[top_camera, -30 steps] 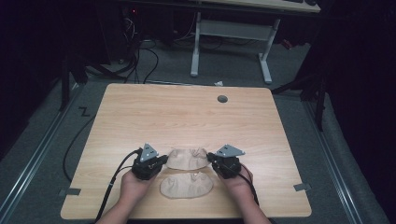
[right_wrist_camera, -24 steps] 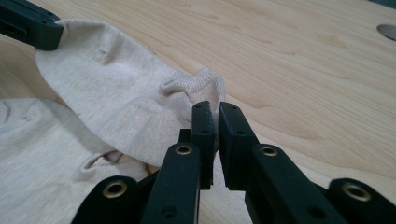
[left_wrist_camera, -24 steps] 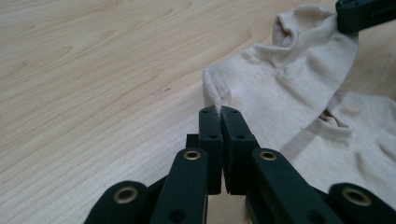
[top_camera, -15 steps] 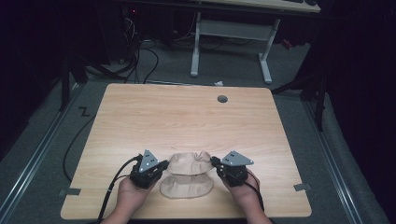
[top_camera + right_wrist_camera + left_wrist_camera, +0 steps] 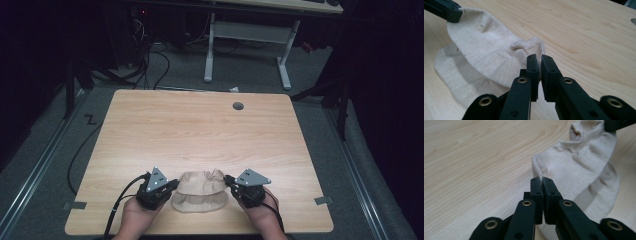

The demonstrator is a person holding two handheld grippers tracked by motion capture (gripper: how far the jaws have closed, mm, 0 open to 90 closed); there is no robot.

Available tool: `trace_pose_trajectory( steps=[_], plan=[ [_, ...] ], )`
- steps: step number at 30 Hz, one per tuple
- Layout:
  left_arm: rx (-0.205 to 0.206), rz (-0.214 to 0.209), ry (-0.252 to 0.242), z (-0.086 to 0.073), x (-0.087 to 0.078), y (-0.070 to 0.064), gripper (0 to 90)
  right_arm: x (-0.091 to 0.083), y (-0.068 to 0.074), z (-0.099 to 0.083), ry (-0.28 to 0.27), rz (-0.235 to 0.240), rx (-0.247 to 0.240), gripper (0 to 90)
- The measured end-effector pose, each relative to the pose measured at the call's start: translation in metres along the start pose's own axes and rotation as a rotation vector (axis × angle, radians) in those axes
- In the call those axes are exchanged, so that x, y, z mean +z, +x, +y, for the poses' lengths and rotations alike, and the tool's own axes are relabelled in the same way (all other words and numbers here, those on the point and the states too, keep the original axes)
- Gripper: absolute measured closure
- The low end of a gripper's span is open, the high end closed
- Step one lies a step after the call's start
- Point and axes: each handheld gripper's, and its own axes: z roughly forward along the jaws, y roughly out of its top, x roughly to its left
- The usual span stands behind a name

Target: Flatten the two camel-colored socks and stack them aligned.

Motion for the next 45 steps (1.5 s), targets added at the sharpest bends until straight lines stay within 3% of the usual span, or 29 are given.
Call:
trace_pose_trajectory(
  steps=[15, 29, 33, 37, 45],
  plan=[
    [0.017, -0.019, 0.065, -0.020, -0.012, -0.017, 87.5, -0.006, 0.019, -0.019, 0.065, 0.054, -0.021, 84.9],
    [0.011, -0.032, 0.113, -0.029, -0.010, -0.020, 86.7, -0.003, 0.021, -0.026, 0.113, 0.080, -0.013, 84.6],
    [0.027, -0.027, 0.140, -0.031, -0.008, -0.022, 85.7, -0.002, 0.022, -0.028, 0.130, 0.088, -0.015, 84.4],
    [0.028, -0.017, 0.172, -0.035, -0.003, -0.021, 82.2, 0.002, 0.021, -0.031, 0.151, 0.094, -0.013, 83.9],
    [0.022, -0.007, 0.160, -0.034, -0.003, -0.019, 70.3, 0.004, 0.017, -0.034, 0.162, 0.099, 0.006, 76.9]
  ],
)
